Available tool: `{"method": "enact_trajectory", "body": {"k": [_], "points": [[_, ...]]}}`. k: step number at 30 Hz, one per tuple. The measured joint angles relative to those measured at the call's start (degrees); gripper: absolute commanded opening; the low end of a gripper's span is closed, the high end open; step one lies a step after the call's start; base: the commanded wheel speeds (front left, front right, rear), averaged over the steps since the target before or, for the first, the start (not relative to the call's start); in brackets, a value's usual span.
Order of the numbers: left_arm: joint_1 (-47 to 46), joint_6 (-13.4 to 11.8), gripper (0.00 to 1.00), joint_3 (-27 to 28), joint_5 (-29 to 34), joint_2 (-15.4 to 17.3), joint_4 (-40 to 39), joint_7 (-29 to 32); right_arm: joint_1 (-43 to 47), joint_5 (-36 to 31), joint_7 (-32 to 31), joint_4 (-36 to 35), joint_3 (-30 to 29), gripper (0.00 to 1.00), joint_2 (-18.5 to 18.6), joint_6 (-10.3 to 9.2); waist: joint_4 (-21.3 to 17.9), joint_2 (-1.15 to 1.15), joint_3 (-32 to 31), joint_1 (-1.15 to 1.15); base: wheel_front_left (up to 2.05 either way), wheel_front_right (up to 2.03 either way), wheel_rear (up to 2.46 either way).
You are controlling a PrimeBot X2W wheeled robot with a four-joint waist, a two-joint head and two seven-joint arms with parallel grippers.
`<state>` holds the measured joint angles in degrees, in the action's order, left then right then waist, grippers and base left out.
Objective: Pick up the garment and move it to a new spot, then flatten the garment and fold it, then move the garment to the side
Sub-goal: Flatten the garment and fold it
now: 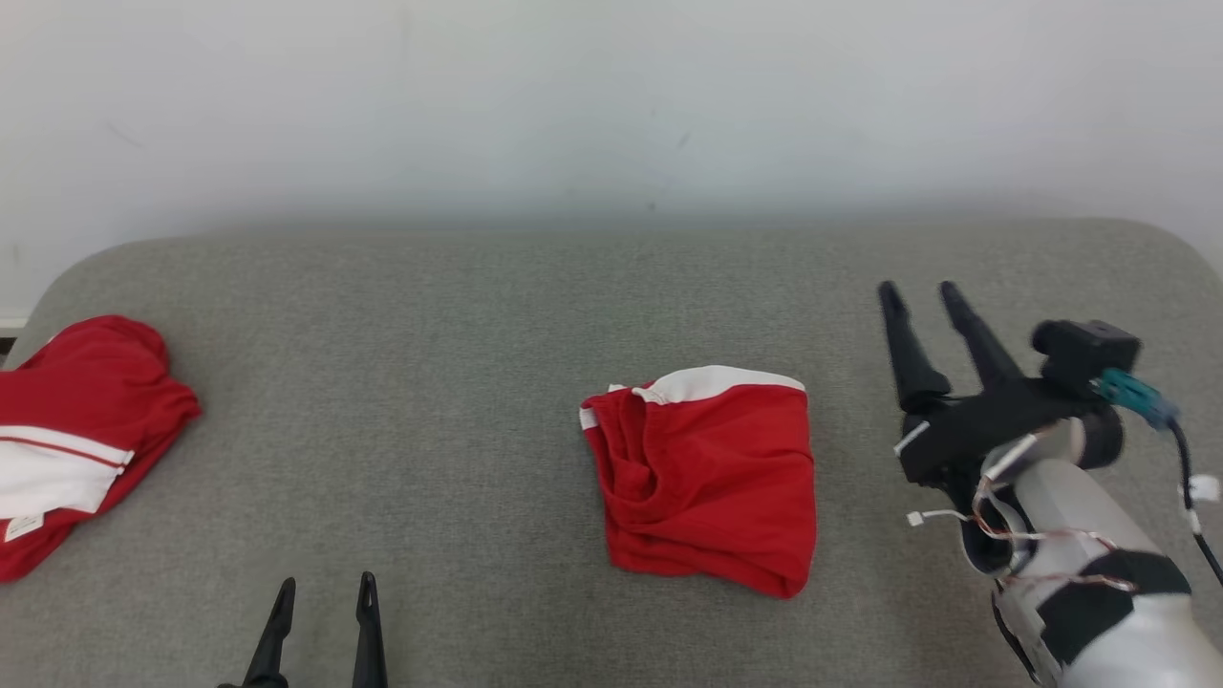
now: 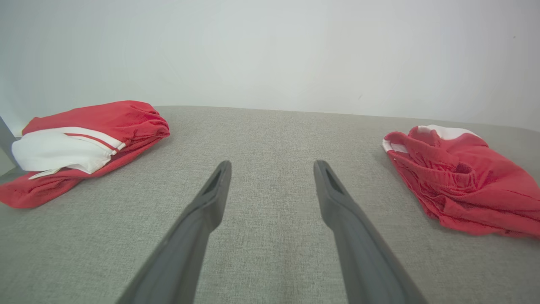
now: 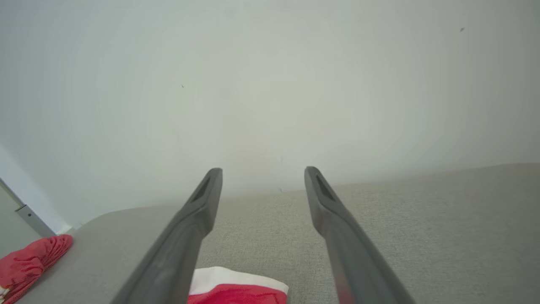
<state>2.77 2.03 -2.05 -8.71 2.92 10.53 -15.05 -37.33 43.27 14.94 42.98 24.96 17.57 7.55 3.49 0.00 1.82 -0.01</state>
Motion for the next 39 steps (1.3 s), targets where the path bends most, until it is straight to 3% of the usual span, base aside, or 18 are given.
{"method": "enact_trajectory", "body": {"k": [3,9,15,23,39], "points": [[0.29,-0.02,1.0,0.57,1.38,-0.01,-0.75,0.0,7.38,-12.32,0.05,-9.5,-7.38,1.0,0.29,0.0,-1.49,0.0,-0.12,0.0,0.0,0.0,0.0],[0.34,-0.09,1.0,1.91,1.76,-0.02,-1.55,0.0,20.52,-20.59,0.07,-22.24,-17.84,1.0,-4.5,0.0,-2.63,0.0,-0.29,0.0,0.0,0.0,0.0],[0.64,-0.09,1.0,2.96,3.16,-0.01,-1.9,0.0,29.83,-28.31,0.07,-30.31,-22.07,1.0,-7.73,0.0,-3.05,0.0,-0.37,0.0,0.0,0.0,0.0],[1.75,0.0,1.0,3.47,3.78,0.0,-1.77,0.0,36.98,-30.18,0.07,-34.66,-23.15,1.0,-12.74,0.0,-2.8,0.0,-0.53,0.01,0.0,0.0,0.0],[2.83,0.93,1.0,2.14,3.78,-0.01,-1.16,0.0,39.48,-29.69,0.07,-33.67,-21.18,1.0,-14.33,0.0,-1.69,0.0,-1.25,0.01,0.0,0.0,0.0]]}}
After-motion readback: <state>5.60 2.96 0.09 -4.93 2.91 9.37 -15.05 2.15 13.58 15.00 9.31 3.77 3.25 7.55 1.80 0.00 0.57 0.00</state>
